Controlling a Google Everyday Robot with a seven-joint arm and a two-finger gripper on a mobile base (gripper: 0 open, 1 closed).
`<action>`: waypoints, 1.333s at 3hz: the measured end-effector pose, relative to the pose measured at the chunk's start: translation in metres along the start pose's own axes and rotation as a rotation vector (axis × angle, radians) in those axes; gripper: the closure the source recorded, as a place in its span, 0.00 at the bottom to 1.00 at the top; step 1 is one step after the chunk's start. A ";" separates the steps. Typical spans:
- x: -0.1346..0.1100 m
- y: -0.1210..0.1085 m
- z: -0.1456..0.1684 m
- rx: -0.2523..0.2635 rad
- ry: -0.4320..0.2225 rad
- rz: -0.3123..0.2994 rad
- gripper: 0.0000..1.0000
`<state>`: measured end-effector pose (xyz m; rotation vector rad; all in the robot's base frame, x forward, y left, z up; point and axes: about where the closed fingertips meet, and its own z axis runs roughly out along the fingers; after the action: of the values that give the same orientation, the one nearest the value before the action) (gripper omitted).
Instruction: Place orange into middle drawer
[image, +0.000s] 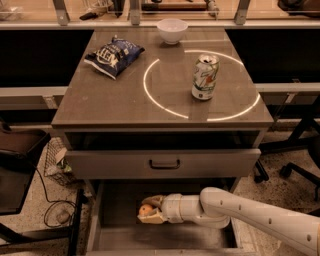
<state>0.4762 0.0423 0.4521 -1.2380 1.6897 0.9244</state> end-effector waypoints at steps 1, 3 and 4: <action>0.026 -0.005 0.018 -0.019 0.010 0.031 1.00; 0.072 -0.003 0.048 -0.052 -0.005 0.113 1.00; 0.072 -0.002 0.049 -0.054 -0.005 0.114 0.81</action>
Offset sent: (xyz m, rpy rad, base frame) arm 0.0034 0.0184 -0.1032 0.0493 0.1377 0.0038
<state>0.4750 0.0602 0.3668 -1.1824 1.7565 1.0465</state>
